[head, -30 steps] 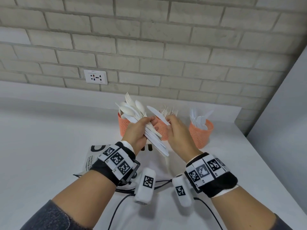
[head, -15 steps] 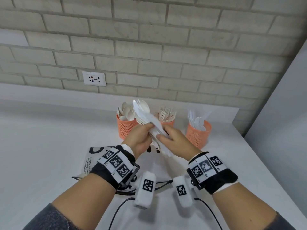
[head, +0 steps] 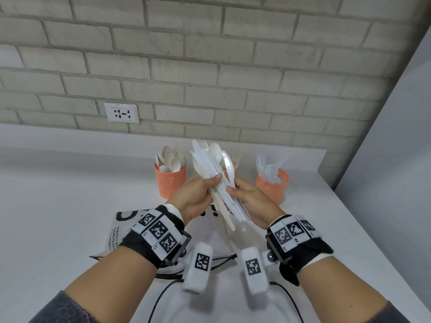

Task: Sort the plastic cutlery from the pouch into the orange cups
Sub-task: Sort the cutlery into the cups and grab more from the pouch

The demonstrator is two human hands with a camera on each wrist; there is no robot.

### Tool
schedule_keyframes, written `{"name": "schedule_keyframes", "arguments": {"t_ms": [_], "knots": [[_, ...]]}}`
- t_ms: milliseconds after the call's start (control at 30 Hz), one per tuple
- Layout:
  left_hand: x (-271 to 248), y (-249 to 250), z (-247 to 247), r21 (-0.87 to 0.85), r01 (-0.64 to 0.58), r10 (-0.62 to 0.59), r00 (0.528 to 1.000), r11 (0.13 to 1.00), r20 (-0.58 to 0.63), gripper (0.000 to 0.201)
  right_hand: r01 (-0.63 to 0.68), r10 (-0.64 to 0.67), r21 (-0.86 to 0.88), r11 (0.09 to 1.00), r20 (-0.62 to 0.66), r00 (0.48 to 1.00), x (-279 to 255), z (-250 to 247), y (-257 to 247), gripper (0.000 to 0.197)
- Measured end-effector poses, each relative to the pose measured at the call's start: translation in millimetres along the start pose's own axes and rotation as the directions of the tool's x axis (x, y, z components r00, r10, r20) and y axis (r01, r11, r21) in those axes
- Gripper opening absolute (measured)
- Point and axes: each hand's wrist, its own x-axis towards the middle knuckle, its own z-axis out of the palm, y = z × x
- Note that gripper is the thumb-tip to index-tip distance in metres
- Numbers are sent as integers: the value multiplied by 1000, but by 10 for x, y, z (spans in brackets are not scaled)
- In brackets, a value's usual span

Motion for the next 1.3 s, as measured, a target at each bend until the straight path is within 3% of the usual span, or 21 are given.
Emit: {"name": "schedule_keyframes", "arguments": {"t_ms": [267,533,733,833,900,967,1133,1200,1300], "knots": [[60,-49,79,98,-2,11,996,995,-89,35,67,-63,-149,987,30,998,-3,-77,8,19],[91,-63,114,127,52,-51,999,991,-15,28,6,2,-105,994,75,997,-94,-391,-96,17],[188,-83,238,114,100,-97,995,988,-31,38,18,-19,16,1000,104,994,-112,-537,-125,18],[251,-92,267,49,90,-86,994,995,-65,40,41,-45,86,995,42,998,-111,-631,-180,16],[293,-105,254,17,71,-69,993,997,-94,42,101,-93,90,991,-84,992,-80,-737,-272,16],[310,-111,257,0,64,-63,993,998,-97,41,197,-192,-2,980,-236,953,-22,-907,-382,16],[347,-107,247,-29,58,-59,997,998,-41,42,281,-440,-371,885,-470,765,258,-1329,-443,13],[372,-101,242,-22,53,-53,998,998,-26,43,280,-449,-372,885,-518,728,411,-1382,-359,15],[399,-91,237,2,44,-44,999,999,-4,42,272,-420,-334,903,-543,727,616,-1401,-162,11]]}}
